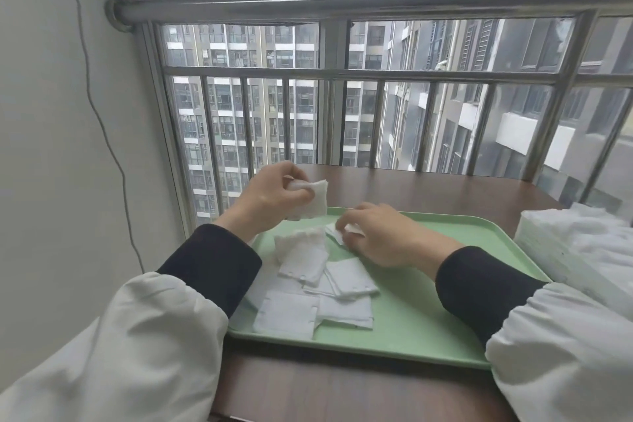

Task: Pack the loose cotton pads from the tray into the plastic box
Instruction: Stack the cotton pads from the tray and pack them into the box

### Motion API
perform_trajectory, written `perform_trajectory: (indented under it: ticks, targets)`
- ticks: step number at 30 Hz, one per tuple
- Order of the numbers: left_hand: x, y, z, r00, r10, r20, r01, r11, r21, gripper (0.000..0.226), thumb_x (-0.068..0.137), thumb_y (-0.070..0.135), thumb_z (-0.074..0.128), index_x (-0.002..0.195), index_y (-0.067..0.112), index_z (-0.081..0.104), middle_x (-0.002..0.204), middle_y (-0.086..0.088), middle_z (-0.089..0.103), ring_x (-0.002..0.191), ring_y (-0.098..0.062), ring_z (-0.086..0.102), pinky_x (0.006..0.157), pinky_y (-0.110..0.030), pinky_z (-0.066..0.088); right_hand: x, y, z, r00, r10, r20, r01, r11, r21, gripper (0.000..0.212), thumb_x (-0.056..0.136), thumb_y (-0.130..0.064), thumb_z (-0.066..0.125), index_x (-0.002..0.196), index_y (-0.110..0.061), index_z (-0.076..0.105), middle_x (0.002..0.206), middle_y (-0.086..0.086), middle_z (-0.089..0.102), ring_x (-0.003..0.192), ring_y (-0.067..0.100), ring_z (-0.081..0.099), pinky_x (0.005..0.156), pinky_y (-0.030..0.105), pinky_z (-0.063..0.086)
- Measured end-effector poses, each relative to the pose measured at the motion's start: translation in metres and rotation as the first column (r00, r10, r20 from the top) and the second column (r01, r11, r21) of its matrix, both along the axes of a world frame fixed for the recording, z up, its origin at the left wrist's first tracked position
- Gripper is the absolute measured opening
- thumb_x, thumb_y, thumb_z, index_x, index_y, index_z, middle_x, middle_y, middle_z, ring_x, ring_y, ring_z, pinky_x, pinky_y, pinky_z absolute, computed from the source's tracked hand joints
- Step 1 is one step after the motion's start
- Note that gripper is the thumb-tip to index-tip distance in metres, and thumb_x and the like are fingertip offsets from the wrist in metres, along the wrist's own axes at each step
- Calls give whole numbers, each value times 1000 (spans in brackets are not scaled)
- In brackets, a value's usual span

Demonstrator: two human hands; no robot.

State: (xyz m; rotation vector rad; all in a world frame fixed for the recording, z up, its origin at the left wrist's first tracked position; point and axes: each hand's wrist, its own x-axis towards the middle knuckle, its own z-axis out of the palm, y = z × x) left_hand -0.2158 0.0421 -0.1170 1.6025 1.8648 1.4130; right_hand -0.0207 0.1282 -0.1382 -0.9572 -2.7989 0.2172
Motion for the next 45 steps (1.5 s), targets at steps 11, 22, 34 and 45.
perform_trajectory:
  ticks: [11,22,34,45]
  targets:
    - [1,-3,1,991,-34,127,30,999,28,14,93,10,70,98,12,57,107,-17,65,70,-30,77,67,-48,62,7,-3,16,998,-33,-62,12,948,-318,47,88,-17,59,127,-42,49,119,-13,51,101,10,57,74,21,46]
    - [1,-3,-1,935,-107,339,101,994,35,21,79,16,86,95,20,74,97,-8,71,84,-19,75,63,-29,60,28,2,28,967,-170,-192,77,907,-415,19,78,-24,79,78,-11,66,71,-2,59,64,14,56,55,22,42]
    - [24,-5,2,909,-194,368,208,978,1,17,81,8,83,84,12,67,74,-2,76,69,-27,76,53,-25,56,26,-19,44,739,-170,-651,-378,696,-611,44,74,-24,80,109,2,69,89,9,74,69,14,65,52,21,47]
    - [29,-5,4,898,-255,359,282,959,-23,14,98,1,61,110,3,67,101,-22,75,88,-35,76,69,-35,63,22,-23,45,633,-289,-718,-359,712,-603,15,83,3,75,83,-9,66,82,11,75,68,20,72,59,27,58]
